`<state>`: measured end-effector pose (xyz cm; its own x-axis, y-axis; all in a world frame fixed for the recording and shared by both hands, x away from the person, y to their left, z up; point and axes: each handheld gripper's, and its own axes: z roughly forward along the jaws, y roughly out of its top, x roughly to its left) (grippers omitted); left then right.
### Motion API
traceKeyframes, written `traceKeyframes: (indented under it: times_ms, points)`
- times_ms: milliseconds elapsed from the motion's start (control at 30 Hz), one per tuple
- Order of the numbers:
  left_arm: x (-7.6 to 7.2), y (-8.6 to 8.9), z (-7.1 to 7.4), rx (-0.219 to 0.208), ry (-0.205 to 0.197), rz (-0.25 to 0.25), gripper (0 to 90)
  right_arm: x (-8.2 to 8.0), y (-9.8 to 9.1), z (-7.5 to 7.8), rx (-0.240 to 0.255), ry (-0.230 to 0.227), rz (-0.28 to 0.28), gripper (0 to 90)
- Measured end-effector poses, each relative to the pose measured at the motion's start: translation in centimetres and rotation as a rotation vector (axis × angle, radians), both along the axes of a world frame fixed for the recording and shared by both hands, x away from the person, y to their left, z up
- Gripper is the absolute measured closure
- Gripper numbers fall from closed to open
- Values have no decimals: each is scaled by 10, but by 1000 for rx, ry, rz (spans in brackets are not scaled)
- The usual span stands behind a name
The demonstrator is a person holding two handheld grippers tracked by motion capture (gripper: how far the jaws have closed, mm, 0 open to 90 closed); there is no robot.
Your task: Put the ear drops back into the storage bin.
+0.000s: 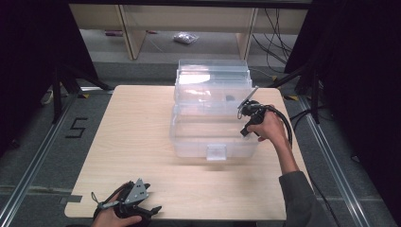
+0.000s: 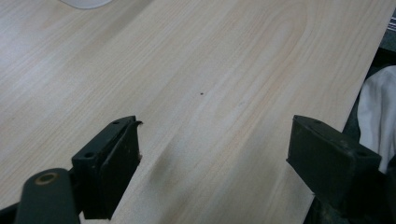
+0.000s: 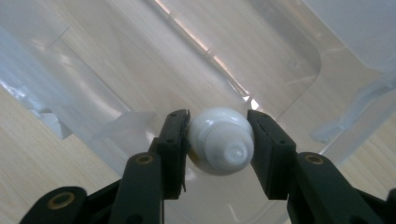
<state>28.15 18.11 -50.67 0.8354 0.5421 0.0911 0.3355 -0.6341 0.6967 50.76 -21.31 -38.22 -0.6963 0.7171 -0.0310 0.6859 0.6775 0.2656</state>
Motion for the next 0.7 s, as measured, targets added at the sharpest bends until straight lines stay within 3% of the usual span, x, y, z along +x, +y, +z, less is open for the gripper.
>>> traceKeyframes:
  times_ms: [500,600,700]
  points:
    - [0,0,0,-1,1,-2,164,16,5,-21,-32,53,-20,602]
    - [-2,-1,0,-23,11,1,164,17,7,-25,-38,74,-42,602]
    - [0,0,0,-1,-2,1,164,20,8,-29,-53,78,-36,602]
